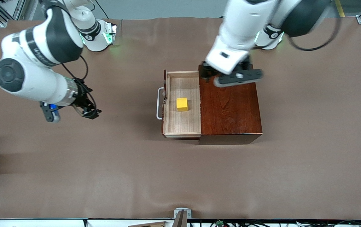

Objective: Open drawer, take yellow block, close drawer

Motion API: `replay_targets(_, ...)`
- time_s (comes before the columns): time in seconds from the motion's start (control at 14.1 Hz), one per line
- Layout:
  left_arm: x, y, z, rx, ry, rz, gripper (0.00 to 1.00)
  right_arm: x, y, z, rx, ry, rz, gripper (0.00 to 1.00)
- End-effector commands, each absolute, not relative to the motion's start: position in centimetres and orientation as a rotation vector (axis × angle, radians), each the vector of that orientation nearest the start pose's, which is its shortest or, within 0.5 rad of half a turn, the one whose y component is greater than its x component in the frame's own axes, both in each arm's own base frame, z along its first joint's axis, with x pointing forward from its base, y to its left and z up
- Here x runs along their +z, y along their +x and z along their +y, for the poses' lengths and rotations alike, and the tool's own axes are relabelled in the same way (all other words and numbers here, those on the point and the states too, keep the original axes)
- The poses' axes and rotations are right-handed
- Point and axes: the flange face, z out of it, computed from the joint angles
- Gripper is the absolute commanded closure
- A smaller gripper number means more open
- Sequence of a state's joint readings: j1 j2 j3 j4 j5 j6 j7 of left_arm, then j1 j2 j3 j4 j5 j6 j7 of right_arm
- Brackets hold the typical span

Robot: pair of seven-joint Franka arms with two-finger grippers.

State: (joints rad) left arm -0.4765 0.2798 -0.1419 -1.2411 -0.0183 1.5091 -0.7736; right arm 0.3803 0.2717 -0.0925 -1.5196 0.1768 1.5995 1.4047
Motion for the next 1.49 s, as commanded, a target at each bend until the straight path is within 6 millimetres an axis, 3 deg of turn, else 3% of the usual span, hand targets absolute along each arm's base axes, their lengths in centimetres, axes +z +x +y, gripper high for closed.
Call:
replay_targets(0.0, 62.1, 52.3, -29.7, 0.12, -3.166, -0.217, 0.0, 48.3, 58.9, 24.3, 0.374, -2.649, 1.709, 0.0)
replay_targets(0.21, 62.4, 54.2, -20.3, 0.17, -3.215, -0.221, 0.0, 46.1, 57.1, 31.3, 0.334, -2.685, 1.672, 0.0)
replay_targets(0.35, 62.1, 54.1, -16.5, 0.185, -3.209, -0.238, 0.0, 44.6, 56.8, 34.4, 0.289, -2.567, 1.832, 0.0)
replay_targets(0.71, 62.3, 55.1, -8.5, 0.16, -3.21, -0.25, 0.0, 41.0, 55.0, 41.9, 0.234, -2.464, 1.954, 0.0)
replay_targets(0.99, 62.5, 55.6, -4.5, 0.128, -3.219, -0.059, 0.0, 39.3, 53.3, 46.1, 0.196, -2.395, 1.98, 0.0)
replay_targets(1.28, 62.8, 55.7, -4.6, 0.1, -3.19, -0.025, 0.0, 38.0, 52.1, 48.6, 0.179, -2.36, 1.976, 0.0)
replay_targets(1.42, 62.7, 55.9, -4.6, 0.085, -3.19, -0.018, 0.0, 36.5, 51.7, 49.6, 0.173, -2.297, 2.042, 0.0)
